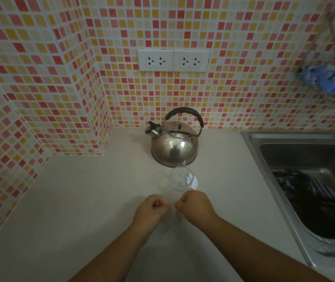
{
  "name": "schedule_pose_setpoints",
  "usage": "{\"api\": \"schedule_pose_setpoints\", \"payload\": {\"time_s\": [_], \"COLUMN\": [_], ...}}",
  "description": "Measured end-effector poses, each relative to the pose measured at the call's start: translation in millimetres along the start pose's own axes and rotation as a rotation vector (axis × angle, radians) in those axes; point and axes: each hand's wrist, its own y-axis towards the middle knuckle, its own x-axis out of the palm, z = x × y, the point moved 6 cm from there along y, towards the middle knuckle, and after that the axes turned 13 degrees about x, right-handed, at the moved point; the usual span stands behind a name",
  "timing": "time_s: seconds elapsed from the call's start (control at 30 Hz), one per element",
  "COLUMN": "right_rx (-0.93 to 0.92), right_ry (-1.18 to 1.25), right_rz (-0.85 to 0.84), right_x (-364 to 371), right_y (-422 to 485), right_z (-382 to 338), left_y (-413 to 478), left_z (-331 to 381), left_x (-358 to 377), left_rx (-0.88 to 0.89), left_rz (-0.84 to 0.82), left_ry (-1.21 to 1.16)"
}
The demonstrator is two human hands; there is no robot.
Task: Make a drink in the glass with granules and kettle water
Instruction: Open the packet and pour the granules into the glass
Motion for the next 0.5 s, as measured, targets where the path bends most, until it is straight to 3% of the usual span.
{"api": "schedule_pose_setpoints", "payload": {"time_s": [0.07,0.13,0.27,0.4,0.5], "right_rx": [0.007,-0.008,-0.059,-0.106,-0.144], "right_ry": [0.031,0.082,0.155,0.154,0.198], "right_rz": [-0.033,-0.066,-0.099,-0.071,0.087], "right_x": [-7,-12,-16,-19,-31], "right_y": [0,-2,-5,-3,1], "right_z": [-1,-3,-10,-10,-4], "left_y": [-5,-7,-1,0,1], "left_z": [-1,2,20,22,19], "left_x": [4,4,-5,-15,-17], "left_rx": [0.1,0.211,0.404,0.405,0.364], "left_rz": [-0.217,-0.311,-0.21,-0.115,-0.09], "left_ry": [0.064,0.222,0.341,0.229,0.119]}}
